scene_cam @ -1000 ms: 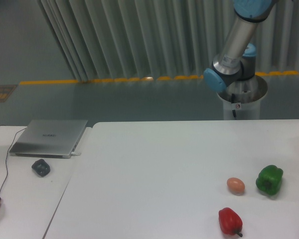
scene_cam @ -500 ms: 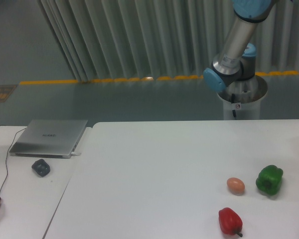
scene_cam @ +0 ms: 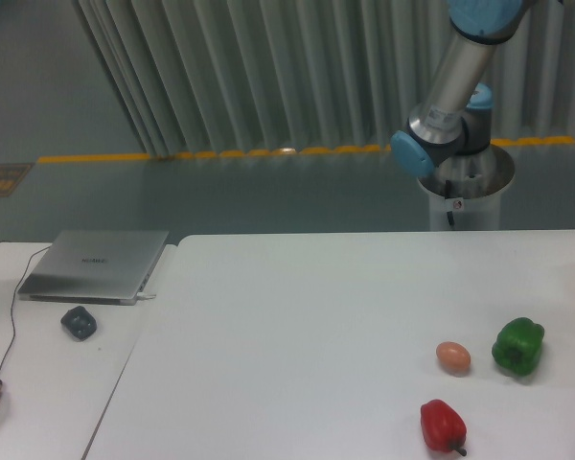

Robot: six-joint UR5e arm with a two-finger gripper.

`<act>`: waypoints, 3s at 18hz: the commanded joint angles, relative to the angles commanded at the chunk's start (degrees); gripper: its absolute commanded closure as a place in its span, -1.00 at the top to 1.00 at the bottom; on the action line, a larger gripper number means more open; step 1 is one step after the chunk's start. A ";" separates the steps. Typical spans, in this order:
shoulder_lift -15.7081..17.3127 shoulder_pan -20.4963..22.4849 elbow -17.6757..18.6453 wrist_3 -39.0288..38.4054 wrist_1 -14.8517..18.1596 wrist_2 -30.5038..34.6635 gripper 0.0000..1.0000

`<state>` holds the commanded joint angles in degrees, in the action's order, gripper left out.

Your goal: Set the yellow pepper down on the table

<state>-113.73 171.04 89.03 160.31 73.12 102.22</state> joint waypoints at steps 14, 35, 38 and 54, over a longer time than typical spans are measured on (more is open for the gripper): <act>3.51 -3.51 -7.47 -12.36 11.77 -3.06 -0.08; 5.10 -24.34 -7.30 -89.06 4.59 -22.66 -0.07; 4.57 -26.45 -5.46 -101.39 -3.13 -24.96 -0.06; -2.55 -33.57 -3.78 -113.29 -13.89 -16.26 0.00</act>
<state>-116.28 137.46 85.25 47.02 59.24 85.95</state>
